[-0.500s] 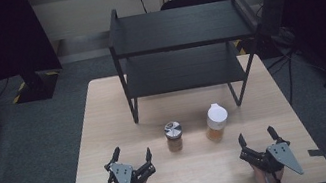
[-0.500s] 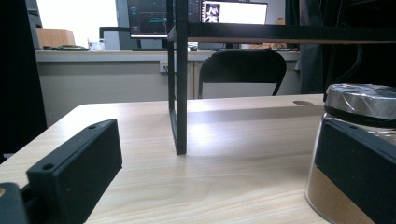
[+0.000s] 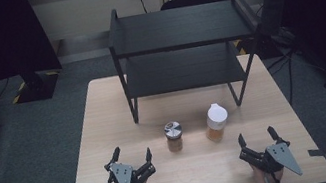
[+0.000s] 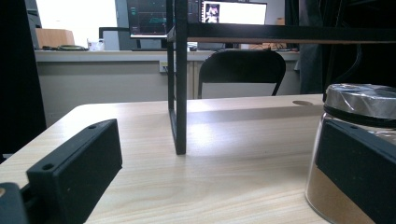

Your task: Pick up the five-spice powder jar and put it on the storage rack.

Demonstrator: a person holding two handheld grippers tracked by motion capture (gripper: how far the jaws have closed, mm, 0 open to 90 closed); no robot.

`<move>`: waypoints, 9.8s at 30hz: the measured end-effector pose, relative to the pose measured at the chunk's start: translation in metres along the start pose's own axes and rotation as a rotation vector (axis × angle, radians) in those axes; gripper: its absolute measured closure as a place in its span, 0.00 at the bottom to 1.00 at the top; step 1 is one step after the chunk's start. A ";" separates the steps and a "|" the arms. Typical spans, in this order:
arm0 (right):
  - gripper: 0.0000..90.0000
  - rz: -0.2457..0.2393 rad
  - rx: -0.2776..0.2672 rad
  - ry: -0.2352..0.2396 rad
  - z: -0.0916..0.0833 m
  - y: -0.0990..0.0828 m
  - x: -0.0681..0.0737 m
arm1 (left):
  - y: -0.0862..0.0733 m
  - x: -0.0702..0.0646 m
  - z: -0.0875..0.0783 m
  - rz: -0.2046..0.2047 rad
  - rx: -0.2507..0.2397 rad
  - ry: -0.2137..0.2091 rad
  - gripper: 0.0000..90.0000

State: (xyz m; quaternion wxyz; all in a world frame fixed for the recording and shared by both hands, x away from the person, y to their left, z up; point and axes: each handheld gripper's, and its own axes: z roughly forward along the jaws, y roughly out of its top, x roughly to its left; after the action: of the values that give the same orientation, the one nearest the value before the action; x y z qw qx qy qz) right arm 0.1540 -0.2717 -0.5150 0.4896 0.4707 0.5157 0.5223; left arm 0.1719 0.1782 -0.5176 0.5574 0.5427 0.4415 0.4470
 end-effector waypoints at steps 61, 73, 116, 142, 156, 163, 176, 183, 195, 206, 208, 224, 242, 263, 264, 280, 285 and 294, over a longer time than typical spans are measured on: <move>0.00 0.000 0.001 -0.008 0.000 0.000 0.001 | 0.011 -0.002 0.002 -0.004 -0.016 -0.060 0.00; 0.00 0.000 0.001 -0.009 0.000 0.000 0.001 | 0.022 -0.005 0.009 -0.028 -0.015 -0.103 0.00; 0.00 -0.001 0.001 -0.009 0.000 0.000 0.001 | 0.037 -0.065 0.051 0.004 0.051 -0.168 0.07; 0.00 0.000 0.000 -0.004 0.000 0.000 0.000 | 0.028 -0.073 0.073 -0.021 0.112 -0.171 0.36; 0.00 0.000 0.001 -0.004 0.000 0.000 0.000 | 0.025 -0.077 0.076 -0.033 0.102 -0.158 0.39; 0.00 0.000 0.000 -0.004 0.000 0.000 0.000 | 0.026 -0.077 0.076 -0.038 0.103 -0.158 0.39; 0.00 0.000 0.000 -0.003 0.000 0.000 0.000 | 0.032 -0.069 0.073 -0.041 0.113 -0.182 0.39; 0.00 0.000 0.000 -0.004 0.000 0.000 0.000 | 0.036 -0.058 0.070 -0.028 0.102 -0.223 0.39; 0.00 0.000 0.000 -0.004 0.000 0.000 0.000 | 0.050 -0.041 0.068 -0.034 0.090 -0.311 0.39; 0.00 0.000 0.001 -0.005 0.000 0.000 0.001 | 0.070 -0.016 0.071 -0.047 0.092 -0.393 0.39; 0.00 0.000 0.001 -0.005 0.000 0.000 0.001 | 0.074 -0.011 0.072 -0.044 0.086 -0.411 0.39; 0.00 0.000 0.001 -0.005 0.000 0.000 0.001 | 0.108 0.011 0.075 -0.023 0.056 -0.562 0.39; 0.00 0.000 0.001 -0.004 0.000 0.000 0.000 | 0.159 0.042 0.090 -0.007 0.001 -0.675 0.39; 0.00 0.001 0.000 0.001 0.000 0.000 0.000 | 0.229 0.054 0.121 -0.005 -0.015 -0.752 0.39; 0.00 0.001 0.000 0.001 0.000 0.000 0.000 | 0.233 0.054 0.123 -0.005 -0.015 -0.750 0.39; 0.00 0.000 -0.001 0.007 0.000 0.000 -0.001 | 0.302 0.039 0.153 -0.034 -0.063 -0.645 0.39; 0.00 0.000 -0.001 0.009 0.000 0.000 -0.002 | 0.318 0.030 0.167 -0.030 -0.061 -0.576 0.39; 0.00 0.000 -0.001 0.008 0.000 0.000 -0.002 | 0.328 0.013 0.197 0.004 -0.039 -0.472 0.39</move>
State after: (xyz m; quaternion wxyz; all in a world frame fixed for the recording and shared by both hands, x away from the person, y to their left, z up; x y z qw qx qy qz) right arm 0.1540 -0.2734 -0.5149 0.4877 0.4683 0.5175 0.5244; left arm 0.3608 0.1527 -0.1853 0.6546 0.6223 0.2890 0.3173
